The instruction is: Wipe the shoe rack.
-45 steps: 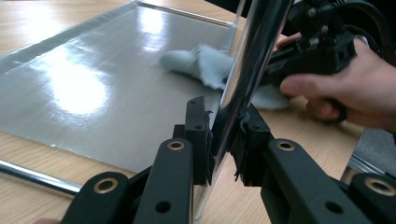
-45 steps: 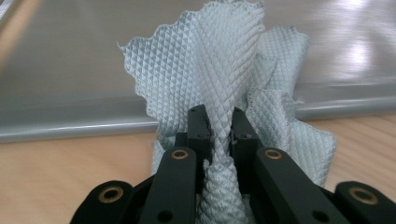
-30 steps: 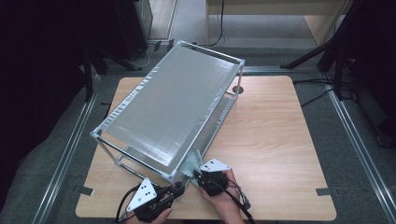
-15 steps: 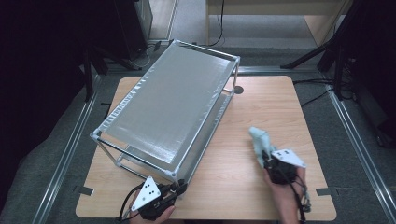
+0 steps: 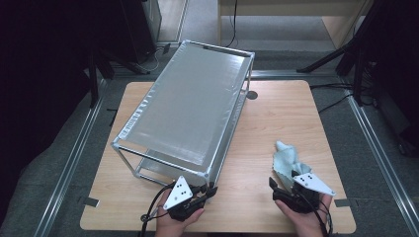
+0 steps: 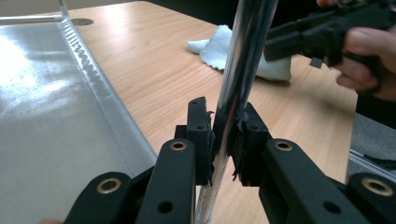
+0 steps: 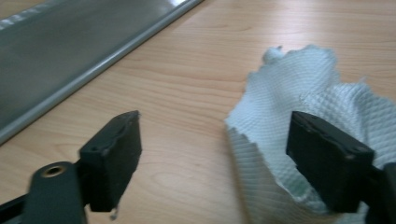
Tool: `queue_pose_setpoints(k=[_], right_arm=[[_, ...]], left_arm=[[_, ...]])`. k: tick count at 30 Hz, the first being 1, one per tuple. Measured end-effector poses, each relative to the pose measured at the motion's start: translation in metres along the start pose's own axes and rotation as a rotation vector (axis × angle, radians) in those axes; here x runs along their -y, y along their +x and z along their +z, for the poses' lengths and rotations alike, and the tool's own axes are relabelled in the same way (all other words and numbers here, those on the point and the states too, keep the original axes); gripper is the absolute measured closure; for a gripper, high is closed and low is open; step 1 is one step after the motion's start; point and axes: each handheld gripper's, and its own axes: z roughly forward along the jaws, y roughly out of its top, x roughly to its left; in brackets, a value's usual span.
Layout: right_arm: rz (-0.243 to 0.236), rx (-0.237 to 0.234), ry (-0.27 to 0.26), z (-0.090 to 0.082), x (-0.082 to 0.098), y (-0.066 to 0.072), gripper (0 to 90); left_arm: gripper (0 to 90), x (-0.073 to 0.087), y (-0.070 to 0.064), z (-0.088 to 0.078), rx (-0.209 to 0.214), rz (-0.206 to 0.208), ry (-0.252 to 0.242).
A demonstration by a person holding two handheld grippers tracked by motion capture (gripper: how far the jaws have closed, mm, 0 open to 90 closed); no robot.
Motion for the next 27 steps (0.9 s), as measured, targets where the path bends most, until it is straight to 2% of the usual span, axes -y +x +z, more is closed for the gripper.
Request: queue_pose_setpoints(k=[3,6,9,12,15,17,21,23,24,26,27], right_arm=[[-0.009,-0.048,0.000,0.002,0.002,0.016,13.8],[-0.046,-0.088,-0.006,0.005,0.003,0.035,13.0],[-0.106,-0.124,-0.021,0.009,0.001,0.056,13.0],[-0.115,-0.186,-0.026,0.012,-0.002,0.072,12.3],[-0.120,-0.277,-0.030,0.017,-0.006,0.091,8.1],[-0.139,-0.323,-0.029,0.021,-0.006,0.107,6.0],[-0.184,-0.337,-0.009,0.033,-0.003,0.137,6.1],[-0.199,-0.334,-0.004,0.039,-0.001,0.147,7.1],[-0.205,-0.334,-0.005,0.042,-0.001,0.152,9.6],[-0.216,-0.344,-0.019,0.045,-0.001,0.159,21.9],[-0.216,-0.342,-0.031,0.046,-0.001,0.162,30.8]], left_arm=[[77.0,0.001,0.003,-0.001,0.026,-0.028,-0.004],[66.5,0.003,0.008,-0.008,0.038,-0.060,-0.018],[57.5,0.004,0.012,-0.020,0.025,-0.078,-0.054],[53.7,0.008,0.016,-0.036,-0.001,-0.073,-0.068],[52.9,0.011,0.020,-0.053,-0.029,-0.076,-0.095],[52.4,0.013,0.025,-0.066,-0.065,-0.082,-0.110],[52.1,0.019,0.039,-0.088,-0.157,-0.128,-0.121],[52.1,0.023,0.047,-0.099,-0.200,-0.151,-0.129],[52.0,0.024,0.051,-0.104,-0.220,-0.163,-0.133],[51.4,0.028,0.058,-0.116,-0.276,-0.178,-0.135],[51.3,0.030,0.060,-0.119,-0.289,-0.186,-0.136]])
